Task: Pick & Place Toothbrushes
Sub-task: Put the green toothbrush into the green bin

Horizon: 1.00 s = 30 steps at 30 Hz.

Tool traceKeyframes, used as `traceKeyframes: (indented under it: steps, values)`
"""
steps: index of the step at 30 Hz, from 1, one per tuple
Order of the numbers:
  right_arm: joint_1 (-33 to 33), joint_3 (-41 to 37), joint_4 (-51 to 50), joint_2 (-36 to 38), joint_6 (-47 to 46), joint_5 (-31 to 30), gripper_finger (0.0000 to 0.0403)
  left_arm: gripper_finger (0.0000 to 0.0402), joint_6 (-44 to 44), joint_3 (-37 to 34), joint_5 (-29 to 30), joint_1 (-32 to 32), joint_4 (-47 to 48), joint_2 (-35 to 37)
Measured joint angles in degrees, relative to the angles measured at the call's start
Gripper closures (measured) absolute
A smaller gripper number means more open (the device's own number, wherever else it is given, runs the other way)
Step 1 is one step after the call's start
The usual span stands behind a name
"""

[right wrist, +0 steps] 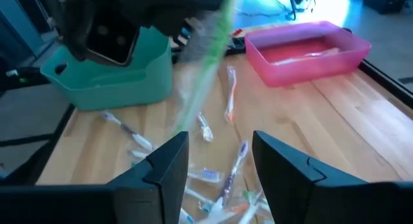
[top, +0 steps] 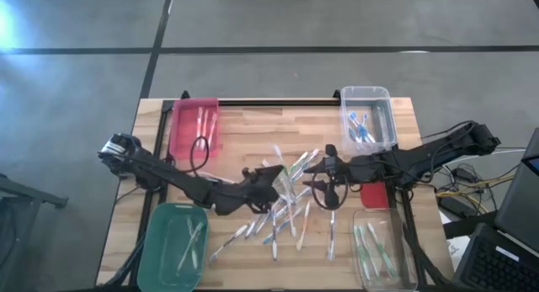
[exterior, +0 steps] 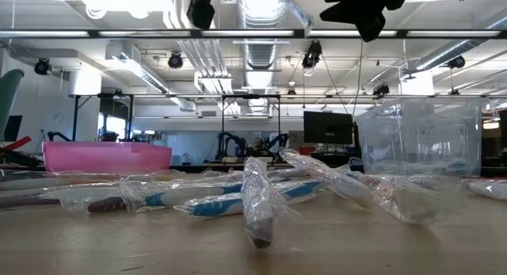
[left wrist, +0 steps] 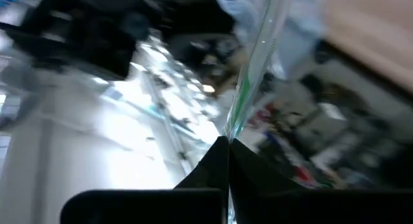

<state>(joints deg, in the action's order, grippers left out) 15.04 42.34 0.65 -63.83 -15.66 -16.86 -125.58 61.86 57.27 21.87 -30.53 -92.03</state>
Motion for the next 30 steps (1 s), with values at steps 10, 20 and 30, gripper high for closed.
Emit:
traceKeyframes:
  steps: [10,20,30]
  values:
    - [-0.01,-3.55,8.29,0.0,0.91,0.5,0.0218,0.0401,-5.53,-2.63,-8.57,-0.08,-9.41,0.0]
    - [-0.05,-3.56,14.65,0.0,-0.69,8.17,0.0196,0.0401,-8.15,-2.66,-9.2,-0.28,-9.54,0.0]
    - [-0.1,-3.57,14.88,-0.09,-1.51,7.93,0.018,0.0401,-9.4,-2.2,-13.16,-0.35,-11.44,0.0]
